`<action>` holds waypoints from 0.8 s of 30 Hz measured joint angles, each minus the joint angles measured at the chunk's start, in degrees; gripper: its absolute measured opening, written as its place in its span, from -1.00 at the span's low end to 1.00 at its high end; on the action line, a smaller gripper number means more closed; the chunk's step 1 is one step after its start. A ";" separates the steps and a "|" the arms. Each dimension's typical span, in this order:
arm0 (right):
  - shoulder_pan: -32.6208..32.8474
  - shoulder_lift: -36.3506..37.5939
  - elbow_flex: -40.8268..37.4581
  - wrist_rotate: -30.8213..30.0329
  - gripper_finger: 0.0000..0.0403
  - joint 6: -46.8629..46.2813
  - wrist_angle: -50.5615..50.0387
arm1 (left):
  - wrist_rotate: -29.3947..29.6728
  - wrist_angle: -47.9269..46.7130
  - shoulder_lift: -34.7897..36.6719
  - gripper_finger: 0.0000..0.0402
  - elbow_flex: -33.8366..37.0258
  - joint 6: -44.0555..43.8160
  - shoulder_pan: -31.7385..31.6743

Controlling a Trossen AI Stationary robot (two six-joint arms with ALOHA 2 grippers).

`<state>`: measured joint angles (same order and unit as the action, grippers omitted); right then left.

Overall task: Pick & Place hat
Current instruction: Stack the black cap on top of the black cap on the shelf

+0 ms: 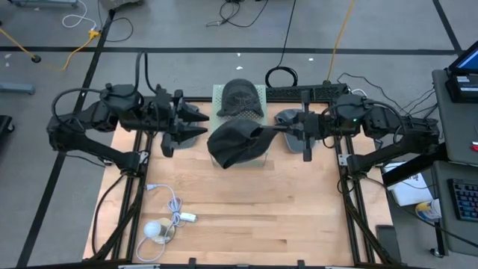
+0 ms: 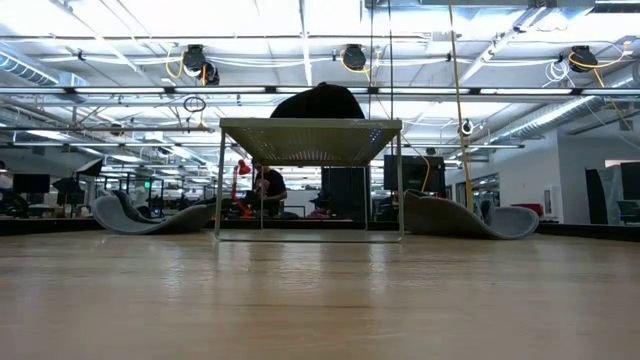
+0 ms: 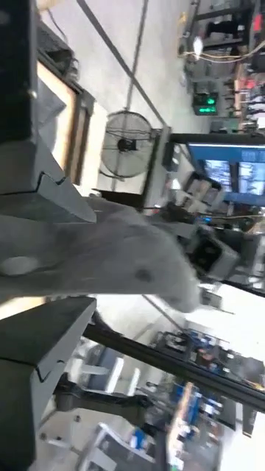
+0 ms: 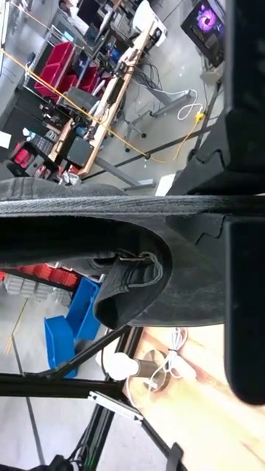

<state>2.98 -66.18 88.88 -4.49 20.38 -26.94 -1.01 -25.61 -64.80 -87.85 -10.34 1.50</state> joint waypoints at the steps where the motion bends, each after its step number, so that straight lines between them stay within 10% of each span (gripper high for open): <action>1: -0.02 0.14 0.00 -0.03 -0.98 0.02 0.01 | -0.01 -0.68 0.13 -0.13 0.00 0.24 0.02; 14: -0.41 0.56 0.00 -1.92 -0.98 0.42 0.71 | -0.94 -1.18 -3.43 -0.13 0.00 2.59 1.68; 24: -0.39 0.53 0.00 -1.40 -0.98 0.02 1.79 | 16.06 0.50 -4.71 -0.13 0.07 10.63 3.53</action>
<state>2.59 -65.65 88.88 -5.89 20.40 -25.15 15.05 -25.11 -69.51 -87.79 0.29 5.03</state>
